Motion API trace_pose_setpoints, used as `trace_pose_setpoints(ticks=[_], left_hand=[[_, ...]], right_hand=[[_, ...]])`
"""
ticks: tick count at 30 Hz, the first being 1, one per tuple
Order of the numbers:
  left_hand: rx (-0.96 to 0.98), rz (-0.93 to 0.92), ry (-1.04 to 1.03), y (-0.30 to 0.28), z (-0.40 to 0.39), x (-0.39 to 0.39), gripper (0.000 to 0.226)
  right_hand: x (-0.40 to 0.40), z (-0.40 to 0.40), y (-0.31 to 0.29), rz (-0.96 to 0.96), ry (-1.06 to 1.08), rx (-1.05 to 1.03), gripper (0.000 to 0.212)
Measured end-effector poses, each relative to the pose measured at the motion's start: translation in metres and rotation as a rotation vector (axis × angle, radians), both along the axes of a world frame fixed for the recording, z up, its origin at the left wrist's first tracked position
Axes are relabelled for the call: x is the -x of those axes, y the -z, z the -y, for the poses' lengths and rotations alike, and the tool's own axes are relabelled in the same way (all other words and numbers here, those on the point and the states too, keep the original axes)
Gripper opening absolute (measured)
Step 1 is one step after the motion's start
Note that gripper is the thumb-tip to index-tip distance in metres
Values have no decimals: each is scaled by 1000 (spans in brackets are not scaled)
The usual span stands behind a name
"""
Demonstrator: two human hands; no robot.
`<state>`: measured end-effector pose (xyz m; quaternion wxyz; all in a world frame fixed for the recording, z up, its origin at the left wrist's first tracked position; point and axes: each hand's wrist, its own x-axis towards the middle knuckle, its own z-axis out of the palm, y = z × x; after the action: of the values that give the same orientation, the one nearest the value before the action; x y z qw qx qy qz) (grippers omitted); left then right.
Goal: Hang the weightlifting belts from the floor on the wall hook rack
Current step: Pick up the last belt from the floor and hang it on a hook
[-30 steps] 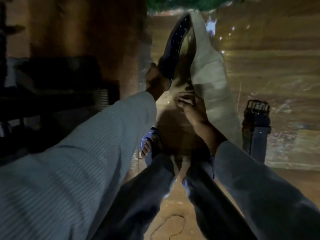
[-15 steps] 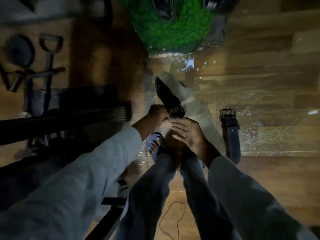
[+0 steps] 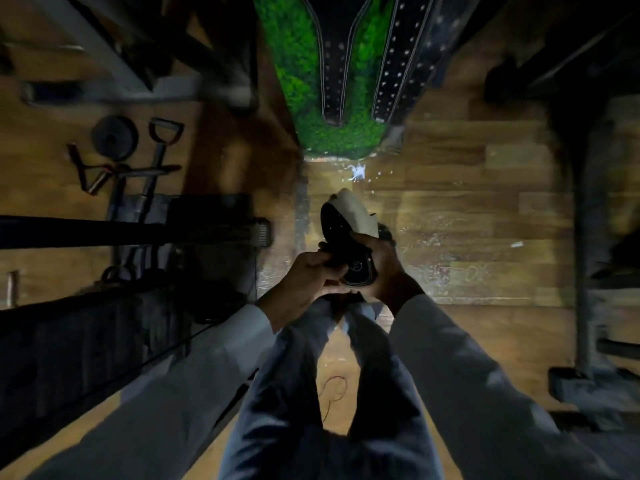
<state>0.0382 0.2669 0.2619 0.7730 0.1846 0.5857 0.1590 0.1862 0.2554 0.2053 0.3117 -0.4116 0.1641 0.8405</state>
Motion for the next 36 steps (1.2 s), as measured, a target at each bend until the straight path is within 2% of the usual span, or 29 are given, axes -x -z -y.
trace_pose_setpoints(ticks=[7, 11, 12, 14, 15, 17, 20, 22, 24, 26, 28, 31, 33, 35, 36], left_hand=[[-82, 37, -59, -112, 27, 31, 14], [-132, -111, 37, -151, 25, 49, 31], [-170, -181, 46, -162, 22, 51, 32], [-207, -275, -78, -173, 13, 58, 38], [-180, -257, -169, -178, 7, 62, 41], [-76, -27, -322, -185, -3, 70, 49], [-27, 368, -424, -205, -8, 80, 64], [-58, 501, -473, -222, -17, 87, 74], [-91, 572, -556, -239, -36, 96, 79], [-48, 529, -630, -253, -55, 100, 72], [6, 447, -612, -258, -69, 103, 61], [0, 428, -417, -257, -78, 102, 78], [53, 451, -369, -226, -88, 105, 85], [148, 380, -344, -201, -93, 107, 86], [205, 330, -313, -208, -82, 106, 81]], right_hand=[[23, -13, -118, 250, -196, -36, 28], [38, -24, -171, 379, -355, -61, 42], [40, -27, -184, 368, -365, -71, 42], [43, -27, -211, 288, -297, -77, 27], [46, -29, -226, 217, -272, -112, 25], [55, -37, -255, 112, -313, -223, 26], [71, -51, -293, 134, -462, -377, 27], [80, -60, -316, 176, -545, -452, 26], [89, -64, -335, 186, -483, -515, 19], [93, -65, -348, 198, -393, -619, 17], [90, -63, -357, 240, -426, -651, 18], [84, -57, -371, 304, -619, -672, 21], [80, -53, -381, 342, -711, -689, 23], [77, -49, -385, 373, -734, -690, 21], [76, -47, -384, 374, -724, -675, 19]])
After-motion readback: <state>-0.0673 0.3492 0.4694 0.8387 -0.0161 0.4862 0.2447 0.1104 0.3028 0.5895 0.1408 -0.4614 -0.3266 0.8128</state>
